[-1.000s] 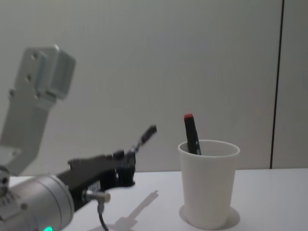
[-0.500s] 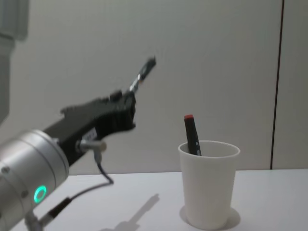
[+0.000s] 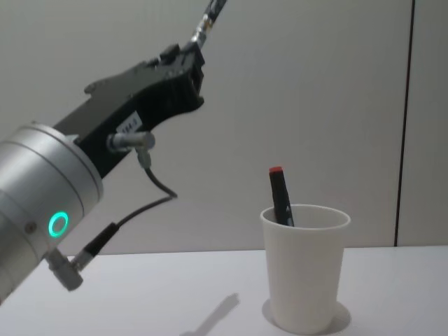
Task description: Place the pen into the pen holder.
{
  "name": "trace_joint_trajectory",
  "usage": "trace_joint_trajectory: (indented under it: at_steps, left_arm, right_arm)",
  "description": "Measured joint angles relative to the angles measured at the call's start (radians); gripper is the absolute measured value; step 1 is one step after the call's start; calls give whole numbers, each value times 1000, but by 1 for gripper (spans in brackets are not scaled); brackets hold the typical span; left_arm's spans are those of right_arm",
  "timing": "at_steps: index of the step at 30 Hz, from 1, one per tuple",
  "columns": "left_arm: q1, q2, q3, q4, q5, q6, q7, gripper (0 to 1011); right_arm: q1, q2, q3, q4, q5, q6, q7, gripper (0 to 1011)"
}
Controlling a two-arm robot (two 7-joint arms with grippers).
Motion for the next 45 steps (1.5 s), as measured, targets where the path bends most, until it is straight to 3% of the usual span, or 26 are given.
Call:
trace_joint_trajectory:
  at_steps: [12,21,32,45]
  left_arm:
    - [-2,-7,-2,-9,-10,-40,-21,133]
    - [7,-13,0,-8,3,-41,-16,134]
    - [18,-20,4,2,29,-54,-3,133]
    - [23,-23,6,7,41,-61,4,133]
  right_arm:
    - [1,-3,-2,1,0,1,2,1001]
    - [20,-32,-19,11,24,4,40,1001]
    - [53,-83,-49,14,87,12,118,1001]
    - [104,-157,-91,13,203,41,229,1001]
